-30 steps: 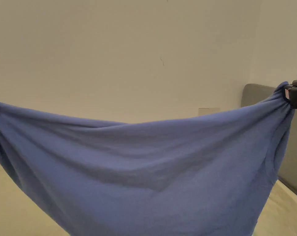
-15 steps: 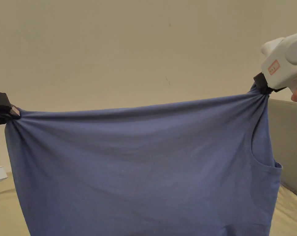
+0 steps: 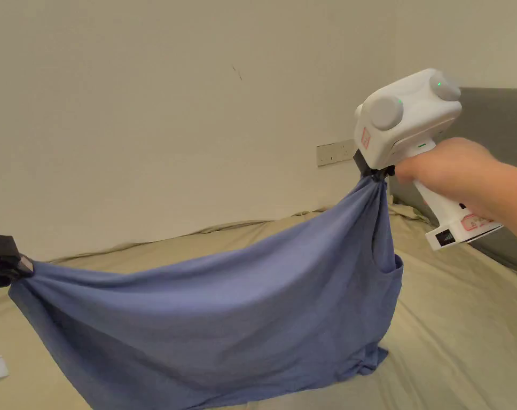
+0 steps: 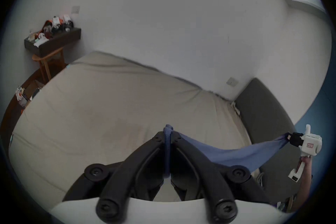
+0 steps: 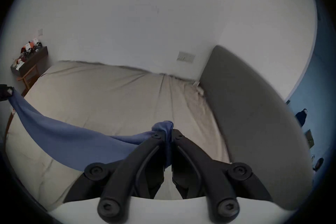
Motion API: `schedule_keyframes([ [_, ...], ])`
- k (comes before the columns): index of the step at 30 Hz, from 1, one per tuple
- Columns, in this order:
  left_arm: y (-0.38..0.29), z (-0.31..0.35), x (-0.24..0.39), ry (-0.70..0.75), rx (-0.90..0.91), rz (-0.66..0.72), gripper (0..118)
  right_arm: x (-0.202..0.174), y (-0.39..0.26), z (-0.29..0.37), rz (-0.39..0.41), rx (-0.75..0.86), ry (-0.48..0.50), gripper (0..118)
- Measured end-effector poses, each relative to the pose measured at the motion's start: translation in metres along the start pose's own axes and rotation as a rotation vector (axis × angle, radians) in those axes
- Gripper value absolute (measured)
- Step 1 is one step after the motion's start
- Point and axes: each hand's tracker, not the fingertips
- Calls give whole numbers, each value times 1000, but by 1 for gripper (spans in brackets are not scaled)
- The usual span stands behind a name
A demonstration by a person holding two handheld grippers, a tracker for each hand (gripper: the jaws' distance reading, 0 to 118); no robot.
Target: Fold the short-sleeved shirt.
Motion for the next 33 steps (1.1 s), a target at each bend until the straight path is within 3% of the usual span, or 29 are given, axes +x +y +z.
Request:
schedule_keyframes([
  [6, -65, -79, -28, 28, -163, 23, 2, -48, -99, -57, 104, -101, -1, 8],
  [9, -100, -100, -54, 26, -230, 86, 3, -52, -144, -93, 165, -136, -2, 8],
  [14, -150, -100, -92, 46, -308, -7, 3, -44, -229, -101, 97, -224, 100, 8],
  [18, -190, -63, -121, 4, -332, -4, 3, -33, -302, -60, -16, -200, 222, 8],
  [21, -215, -21, -122, -47, -372, -44, 3, -19, -342, -22, -101, -180, 247, 8],
  [25, -233, 28, -146, -122, -321, 61, 3, 12, -370, 28, -196, -130, 322, 8],
  [27, -240, 52, -154, -206, -318, 122, 3, 24, -376, 54, -218, -100, 304, 8],
  [30, -263, 98, -137, -198, -313, 120, 3, 41, -388, 83, -281, -98, 309, 8],
  [33, -288, 128, -127, -181, -319, 78, 3, 40, -404, 114, -260, -106, 306, 8],
])
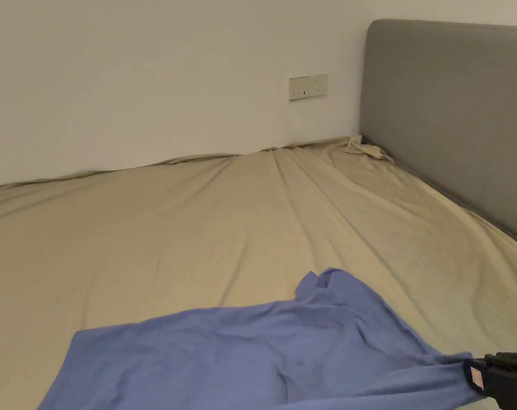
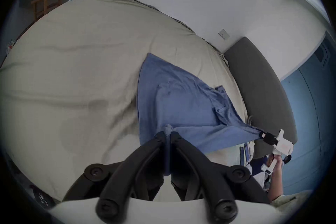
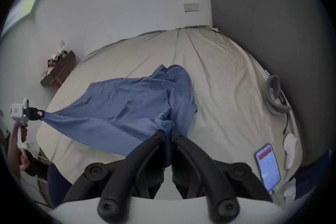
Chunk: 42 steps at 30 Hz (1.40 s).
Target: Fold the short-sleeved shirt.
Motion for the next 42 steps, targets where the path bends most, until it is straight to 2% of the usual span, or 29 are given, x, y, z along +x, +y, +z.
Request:
schedule_keyframes([
  [1, -11, 6, 0, 6, -4, -10, 3, -1, -6, 8, 10, -5, -23, 8],
  [4, -35, 22, -4, -26, -22, 2, 3, 2, -23, 27, 8, -33, -14, 8],
  [7, -62, 34, -7, -26, -24, 4, 3, 4, -42, 31, 50, -96, -60, 8],
  [9, -76, 30, -25, -11, -44, 15, 3, 10, -57, 24, 25, -147, -52, 8],
  [12, -101, 6, -33, 20, -155, 87, 3, 17, -79, -3, -64, -235, -52, 8],
  [14, -112, -12, -45, 65, -205, 69, 3, 18, -91, -22, -67, -292, -88, 8],
  [16, -119, -26, -63, 100, -229, 94, 3, 23, -99, -40, -18, -334, -138, 8],
  [17, -123, -28, -71, 98, -225, 147, 3, 24, -102, -44, -13, -343, -167, 8],
  [19, -132, -34, -86, 57, -215, 275, 3, 36, -113, -55, -52, -386, -153, 8],
  [21, -135, -42, -101, 82, -227, 277, 7, 38, -121, -64, -74, -401, -146, 8],
  [22, -139, -47, -102, 134, -257, 254, 17, 38, -125, -71, -70, -422, -151, 8],
  [24, -144, -57, -107, 227, -290, 203, 25, 32, -132, -76, -53, -407, -188, 8],
  [25, -146, -56, -107, 181, -254, 222, 29, 29, -134, -80, -52, -406, -200, 8],
  [26, -145, -53, -105, 155, -224, 244, 41, 26, -133, -83, -41, -426, -245, 24],
  [27, -142, -50, -101, 139, -211, 269, 55, 25, -134, -88, -32, -446, -318, 57],
  [28, -138, -45, -91, 150, -199, 268, 76, 26, -130, -83, -20, -414, -370, 92],
  [29, -134, -39, -83, 189, -176, 240, 111, 29, -124, -74, -50, -364, -314, 113],
  [30, -128, -30, -74, 238, -141, 193, 118, 31, -113, -59, -100, -307, -247, 116],
  [31, -121, -11, -62, 239, -43, 137, 118, 27, -98, -37, -178, -268, -203, 116],
  [33, -113, 15, -38, 201, 53, 86, 118, 25, -79, -9, -263, -155, -156, 116],
  [36, -120, 25, 4, 217, 63, 18, 118, 6, -67, 27, -256, 8, -133, 112],
  [37, -125, 26, 15, 222, 99, -43, 118, -5, -69, 34, -226, 37, -133, 105],
  [38, -135, 25, 24, 224, 87, -72, 116, -17, -73, 38, -184, 47, -136, 74],
  [39, -144, 17, 23, 231, 64, -101, 95, -29, -77, 38, -127, 53, -133, 31],
  [40, -153, 8, 21, 230, 35, -106, 38, -42, -84, 36, -79, 51, -140, 3],
  [41, -162, 2, 26, 223, 15, -101, 0, -52, -93, 35, -51, 43, -152, 3],
  [42, -172, -3, 26, 218, -11, -85, 0, -62, -101, 34, -53, 30, -103, 3],
])
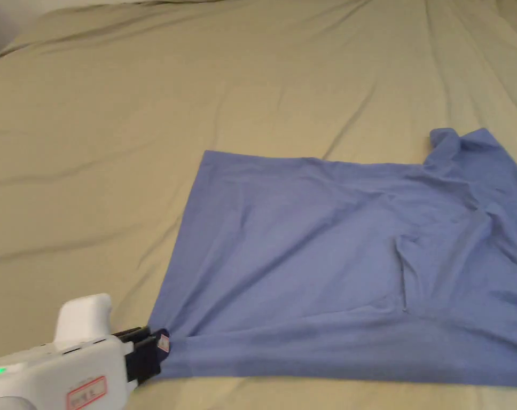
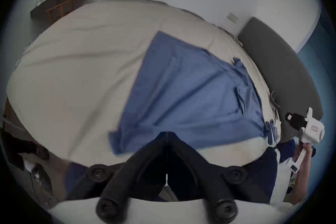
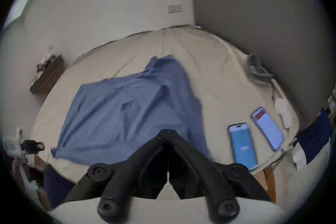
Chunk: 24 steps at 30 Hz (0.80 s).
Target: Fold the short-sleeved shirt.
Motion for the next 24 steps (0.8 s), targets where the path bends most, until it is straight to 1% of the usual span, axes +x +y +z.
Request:
schedule_keyframes([
  [1, -2, -3, -4, -32, -28, 27, 0, -19, -6, 0, 32, -57, 77, 3],
  [2, -11, -20, 0, -55, -48, 44, 0, -27, -10, -2, 50, -94, 128, 3],
  [3, -12, -28, -4, -73, -78, 99, 0, -37, -15, -3, 59, -102, 138, 3],
  [4, -10, -33, -10, -38, -65, 111, 3, -42, -18, -5, 73, -101, 142, 3],
  [5, -7, -38, -15, 2, -44, 107, 40, -45, -18, -8, 92, -112, 158, 3],
  [6, -6, -36, -8, 67, -22, 104, 93, -49, -18, -9, 107, -124, 173, 3],
  [7, 1, -43, -16, 203, 2, 53, 118, -51, -17, -9, 106, -121, 176, 3],
  [8, 4, -56, -21, 240, -16, 48, 118, -53, -16, -9, 107, -119, 180, 3],
  [9, 5, -67, -29, 245, 23, 68, 118, -49, -14, -11, 106, -117, 186, 3],
  [10, 27, -81, -37, 268, -39, 73, 118, -48, -13, -12, 104, -114, 186, 3],
  [11, 35, -94, -43, 256, -125, 90, 118, -46, -11, -13, 99, -114, 182, 3],
  [12, 43, -107, -49, 211, -188, 113, 117, -41, -9, -15, 88, -117, 172, 3],
  [13, 48, -113, -53, 168, -198, 142, 116, -35, -7, -16, 78, -121, 162, 3],
  [14, 4, -115, -44, 171, -172, 148, 106, -29, -6, -17, 72, -123, 152, 3],
  [15, -1, -110, -37, 228, -139, 89, 106, -21, -5, -17, 64, -123, 128, 3],
  [16, -2, -106, -34, 207, -125, 32, 100, -11, -4, -19, 61, -124, 95, 3],
  [17, -3, -104, -32, 201, -122, -9, 65, -1, -3, -20, 64, -126, 60, 3],
  [18, 1, -88, -18, 154, -112, -18, 23, 10, -2, -23, 72, -131, 20, 3],
  [19, 3, -85, -21, -5, -131, 47, 12, 20, 0, -26, 78, -140, -15, 3],
  [20, 4, -83, -22, -61, -155, 91, 12, 30, 2, -30, 79, -148, -39, 3],
  [21, 4, -80, -20, -92, -165, 107, 12, 40, 5, -35, 76, -153, -66, 3],
  [22, 7, -63, -6, -58, -144, 76, 12, 49, 8, -39, 69, -162, -93, 3],
  [23, 8, -56, -1, -48, -135, 63, 12, 56, 12, -43, 68, -161, -92, 3],
  [24, 11, -50, 3, -37, -124, 56, 12, 63, 15, -48, 69, -161, -95, 5],
])
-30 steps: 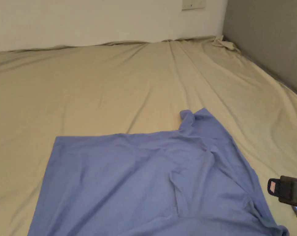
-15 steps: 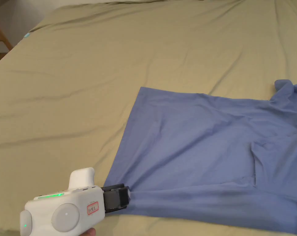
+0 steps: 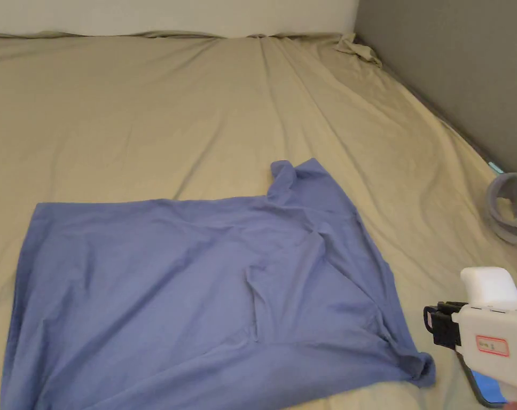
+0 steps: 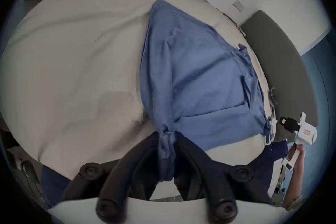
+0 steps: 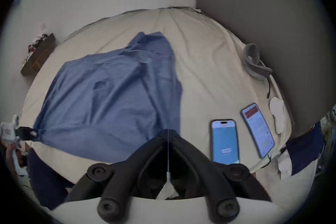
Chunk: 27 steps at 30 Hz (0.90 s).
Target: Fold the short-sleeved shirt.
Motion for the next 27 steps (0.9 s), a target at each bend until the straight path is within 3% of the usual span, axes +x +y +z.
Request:
schedule_keyframes([
  [1, 3, 6, 2, 0, 9, 9, 12, 4, 4, -6, -2, -20, -15, 35],
  [2, 4, 9, 23, -15, 24, 26, 12, 9, 7, -15, 4, -72, -35, 106],
  [3, 6, 12, 30, -70, 26, 67, 12, 13, 10, -29, -4, -168, -41, 118],
  [4, 8, 15, 38, -89, 33, 81, 12, 17, 8, -35, -3, -132, 24, 116],
  [5, 9, 17, 44, -87, 37, 79, 12, 21, 15, -48, -31, -208, 49, 116],
  [6, 18, 11, -14, -81, 43, 70, 12, 23, 17, -57, -55, -284, 46, 116],
  [8, 24, 15, -20, -50, 52, 50, 12, 24, 18, -68, -50, -320, 87, 112],
  [9, 22, 13, -20, -36, 51, 45, 12, 22, -13, -83, -56, -340, 70, 105],
  [10, 18, 10, -18, -42, 48, 61, 12, 22, -19, -90, -69, -352, 55, 88],
  [11, 19, 10, -24, -56, 48, 82, 12, 22, -24, -95, -76, -357, 57, 51],
  [12, 20, 10, -32, -75, 45, 112, 12, 24, -30, -99, -88, -373, 71, 27],
  [13, 21, 10, -39, -83, 41, 128, 12, 16, -25, -73, -167, -393, 80, 21],
  [17, 17, 8, -43, -85, 36, 152, 12, 23, -33, -67, -200, -385, 108, 12],
  [23, 16, 14, -31, -162, 48, 221, 12, 55, -33, -56, -456, -248, 264, 7],
  [25, 23, 17, -31, -215, 62, 242, 12, 57, -27, -48, -486, -197, 330, 7],
  [27, 32, 18, -31, -235, 75, 244, 12, 54, -14, -42, -461, -156, 326, 6],
])
